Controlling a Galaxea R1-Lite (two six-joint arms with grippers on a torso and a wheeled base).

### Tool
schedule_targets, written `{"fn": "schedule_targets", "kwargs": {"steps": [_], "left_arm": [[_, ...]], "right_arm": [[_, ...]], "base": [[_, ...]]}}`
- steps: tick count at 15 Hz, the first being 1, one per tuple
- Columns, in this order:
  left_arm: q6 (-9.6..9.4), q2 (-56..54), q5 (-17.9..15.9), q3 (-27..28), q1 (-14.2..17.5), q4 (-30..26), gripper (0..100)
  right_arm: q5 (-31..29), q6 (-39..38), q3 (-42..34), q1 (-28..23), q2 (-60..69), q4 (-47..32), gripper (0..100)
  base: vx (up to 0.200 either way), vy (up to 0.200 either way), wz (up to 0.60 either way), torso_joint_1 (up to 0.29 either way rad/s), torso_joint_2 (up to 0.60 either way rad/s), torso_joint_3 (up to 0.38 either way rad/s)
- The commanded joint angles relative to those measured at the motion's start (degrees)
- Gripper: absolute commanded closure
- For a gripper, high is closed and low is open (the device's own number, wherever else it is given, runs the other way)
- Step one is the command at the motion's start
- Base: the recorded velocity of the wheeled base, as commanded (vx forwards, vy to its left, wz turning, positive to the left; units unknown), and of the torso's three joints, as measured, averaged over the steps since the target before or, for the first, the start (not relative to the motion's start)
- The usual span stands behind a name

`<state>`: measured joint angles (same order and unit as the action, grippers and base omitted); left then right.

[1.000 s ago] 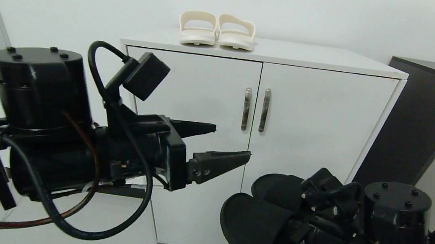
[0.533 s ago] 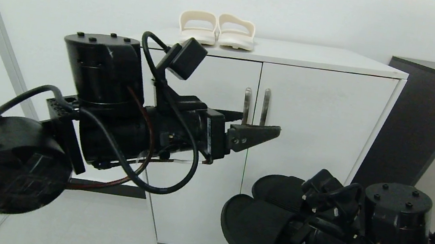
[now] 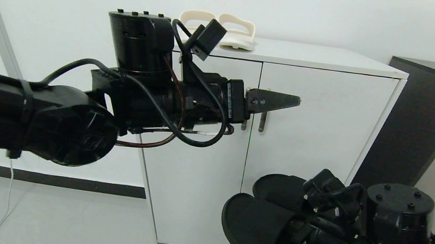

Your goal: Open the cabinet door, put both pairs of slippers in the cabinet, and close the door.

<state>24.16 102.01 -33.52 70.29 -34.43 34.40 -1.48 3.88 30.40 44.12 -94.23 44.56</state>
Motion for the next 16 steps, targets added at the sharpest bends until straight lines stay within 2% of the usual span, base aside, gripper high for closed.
{"fn": "schedule_targets", "kwargs": {"steps": [1,3,5,8,9,11,12,15,16], "left_arm": [[0.1,4.5,0.1,3.0,0.5,0.0,0],[0.1,6.8,3.0,4.9,0.5,-0.2,0],[0.1,7.9,3.9,5.8,0.5,-0.4,0],[0.1,10.0,8.7,8.5,0.4,-0.7,0],[-0.08,10.2,9.4,8.9,0.4,-1.4,0],[-0.87,10.5,10.6,9.8,0.5,-2.7,0],[-2.36,11.5,12.5,10.7,0.4,-3.1,0],[-3.24,13.4,14.1,13.0,0.5,-4.3,0],[-3.95,14.8,15.7,14.6,0.5,-4.6,0]], "right_arm": [[0.0,0.0,0.0,-0.1,-0.2,0.0,100],[0.0,0.0,0.0,-0.2,-0.2,0.0,100],[0.0,0.0,0.0,-0.2,-0.3,0.0,100],[0.0,0.0,0.0,-0.2,-0.4,0.0,100],[0.0,0.0,0.0,-0.2,-0.4,0.0,100],[0.0,0.0,0.0,-0.2,-0.8,0.0,100],[0.0,0.0,0.0,-0.2,-1.0,0.0,100],[0.0,0.0,0.0,-0.2,-1.2,0.0,100],[0.0,0.0,0.0,-0.2,-1.2,0.0,100]], "base": [[0.0,0.0,0.0,0.0,0.0,0.0],[0.0,0.0,0.0,0.0,0.0,0.0],[0.0,0.0,0.0,0.0,0.0,0.0],[0.0,0.0,0.0,0.0,0.0,0.0],[0.0,0.0,0.0,0.0,0.0,0.0],[0.0,0.0,0.0,0.0,0.0,0.0],[0.0,0.0,0.0,0.0,0.0,0.0],[0.0,0.0,0.0,0.0,0.0,0.0],[0.0,0.0,0.0,0.0,0.0,0.0]]}}
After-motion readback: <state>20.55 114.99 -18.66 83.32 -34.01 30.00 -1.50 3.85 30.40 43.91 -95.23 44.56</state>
